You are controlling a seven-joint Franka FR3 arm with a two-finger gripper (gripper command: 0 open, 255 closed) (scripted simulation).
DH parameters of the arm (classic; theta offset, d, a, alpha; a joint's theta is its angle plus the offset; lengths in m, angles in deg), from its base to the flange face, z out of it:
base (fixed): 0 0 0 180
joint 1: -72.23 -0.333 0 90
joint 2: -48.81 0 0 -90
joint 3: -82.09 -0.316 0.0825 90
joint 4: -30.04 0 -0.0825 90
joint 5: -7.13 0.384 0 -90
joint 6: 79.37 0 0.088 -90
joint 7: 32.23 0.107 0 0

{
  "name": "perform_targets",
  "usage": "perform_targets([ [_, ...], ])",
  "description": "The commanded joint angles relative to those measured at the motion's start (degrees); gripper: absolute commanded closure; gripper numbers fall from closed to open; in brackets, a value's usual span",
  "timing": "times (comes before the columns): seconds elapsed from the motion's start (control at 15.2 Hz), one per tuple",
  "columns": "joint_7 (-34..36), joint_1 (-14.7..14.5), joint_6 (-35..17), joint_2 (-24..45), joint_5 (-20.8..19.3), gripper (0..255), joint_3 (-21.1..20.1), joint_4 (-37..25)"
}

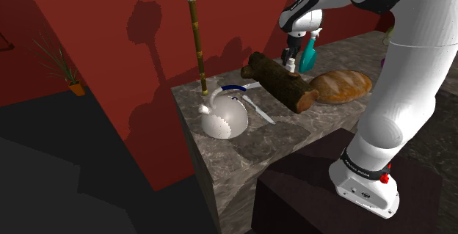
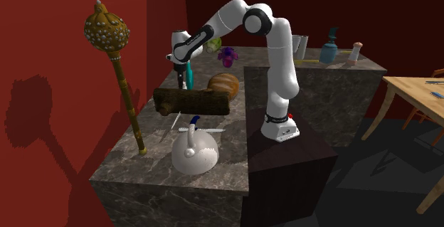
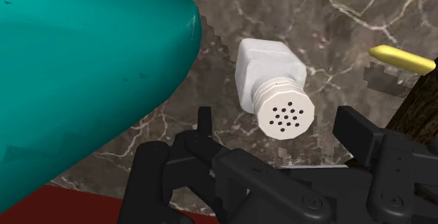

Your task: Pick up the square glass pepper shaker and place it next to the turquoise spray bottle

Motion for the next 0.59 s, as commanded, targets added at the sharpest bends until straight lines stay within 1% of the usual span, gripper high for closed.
perform_targets([
  [0.0, 0.0, 0.0, 0.0, 0.0, 0.0, 0, 0.0, 0.0],
  [0.07, 0.0, 0.0, 0.0, 0.0, 0.0, 0, 0.0, 0.0],
  [0.33, 2.0, -0.7, 6.1, -4.6, -3.0, 0, 0.8, -2.1],
  [0.53, 2.0, -0.7, 6.1, -4.6, -3.0, 0, 0.8, -2.1],
])
